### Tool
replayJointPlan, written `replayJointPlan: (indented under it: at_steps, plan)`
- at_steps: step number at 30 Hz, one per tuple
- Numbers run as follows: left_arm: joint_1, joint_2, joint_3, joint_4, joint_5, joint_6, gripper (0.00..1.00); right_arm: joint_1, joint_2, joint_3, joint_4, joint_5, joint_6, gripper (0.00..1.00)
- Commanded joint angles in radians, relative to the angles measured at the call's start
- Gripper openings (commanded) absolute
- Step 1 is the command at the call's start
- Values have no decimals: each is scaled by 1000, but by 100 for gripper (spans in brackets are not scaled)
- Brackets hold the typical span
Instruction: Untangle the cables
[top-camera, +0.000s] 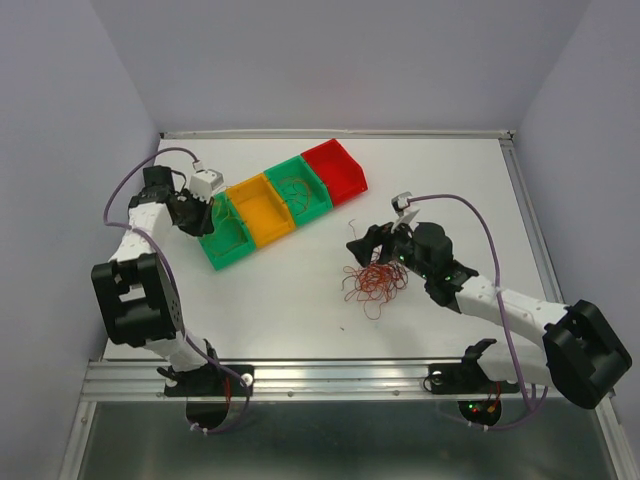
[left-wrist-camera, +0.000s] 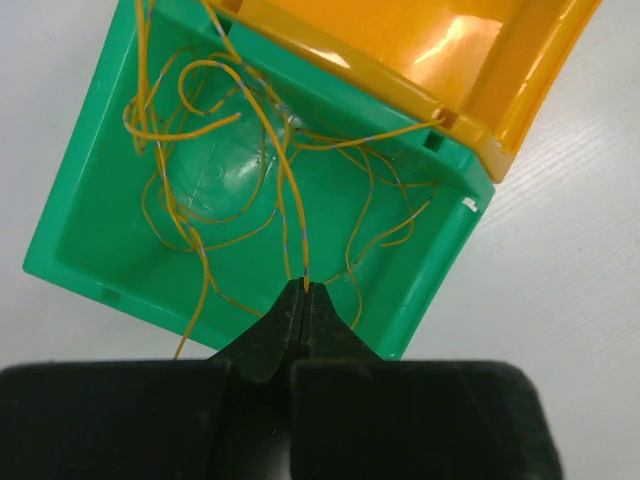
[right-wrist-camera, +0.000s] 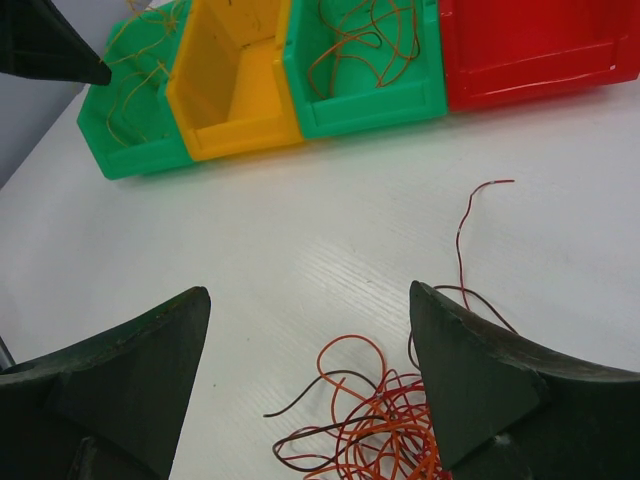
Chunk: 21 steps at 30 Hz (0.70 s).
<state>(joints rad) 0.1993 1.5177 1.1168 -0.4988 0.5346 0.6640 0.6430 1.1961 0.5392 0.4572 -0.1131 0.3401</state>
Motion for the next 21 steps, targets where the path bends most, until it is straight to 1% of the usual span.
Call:
replayJointPlan:
  at_steps: [1,4,5,7,10,14,20,21]
  plan:
    - [29,51,87,-21,22,-29,0,9,-29,-30,63,1,2,86]
    - [26,134,149,-55,27,-67,0,7,-29,-30,63,6,4,86]
    - [26,181,190,-61,25,-76,0,9,-27,-30,64,4,4,86]
    - [28,216,221,-79,28,-89,0,7,-26,-28,64,0,2,86]
    - [17,243,245,-63,25,-116,0,7,-23,-30,67,0,-1,86]
    - [-9,243,261,-41,4,-161,0,7,-21,-31,69,7,0,86]
    - [-70,254,284,22,-134,-354,0,7,-24,-38,70,12,-1,86]
    - [-89,239,266,61,-186,-401,0,7,-24,-39,75,13,0,86]
